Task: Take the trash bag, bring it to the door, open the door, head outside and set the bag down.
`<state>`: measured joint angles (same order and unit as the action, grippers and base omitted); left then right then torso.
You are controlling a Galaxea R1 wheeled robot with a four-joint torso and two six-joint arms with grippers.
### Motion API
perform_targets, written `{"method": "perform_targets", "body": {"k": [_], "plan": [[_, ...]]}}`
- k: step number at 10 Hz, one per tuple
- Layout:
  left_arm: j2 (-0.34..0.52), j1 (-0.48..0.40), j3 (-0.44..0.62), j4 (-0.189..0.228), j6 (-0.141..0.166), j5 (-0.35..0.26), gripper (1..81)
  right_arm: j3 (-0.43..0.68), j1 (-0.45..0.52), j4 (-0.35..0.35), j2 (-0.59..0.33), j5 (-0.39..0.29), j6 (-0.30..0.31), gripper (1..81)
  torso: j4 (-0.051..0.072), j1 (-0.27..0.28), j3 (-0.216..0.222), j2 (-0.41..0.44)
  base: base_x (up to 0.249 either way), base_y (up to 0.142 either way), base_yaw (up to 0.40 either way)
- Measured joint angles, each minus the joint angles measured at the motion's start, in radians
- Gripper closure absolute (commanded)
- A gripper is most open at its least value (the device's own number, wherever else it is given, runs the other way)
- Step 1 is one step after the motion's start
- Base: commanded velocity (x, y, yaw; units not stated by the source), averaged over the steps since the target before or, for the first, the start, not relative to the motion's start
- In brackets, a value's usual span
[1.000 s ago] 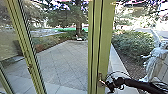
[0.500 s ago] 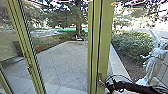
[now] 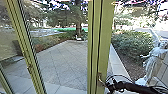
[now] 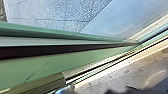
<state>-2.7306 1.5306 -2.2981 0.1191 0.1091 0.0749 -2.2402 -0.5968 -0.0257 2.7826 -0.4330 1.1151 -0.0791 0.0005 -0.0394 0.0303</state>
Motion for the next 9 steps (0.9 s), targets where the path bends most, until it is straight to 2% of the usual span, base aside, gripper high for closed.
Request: {"method": "perform_targets", "body": {"k": [3, 9], "plan": [[0.007, 0.000, -0.001, 0.000, 0.000, -0.002, 81.1, 0.000, 0.026, 0.000, -0.003, 0.000, -0.026, 1.0, -0.001, -0.001, -0.035, 0.001, 0.000, 0.000, 0.000], [0.007, 0.000, -0.001, 0.000, 0.000, -0.001, 81.1, -0.009, 0.041, 0.021, 0.001, -0.024, -0.023, 1.0, -0.001, -0.001, -0.037, 0.001, 0.000, 0.000, 0.000]]}}
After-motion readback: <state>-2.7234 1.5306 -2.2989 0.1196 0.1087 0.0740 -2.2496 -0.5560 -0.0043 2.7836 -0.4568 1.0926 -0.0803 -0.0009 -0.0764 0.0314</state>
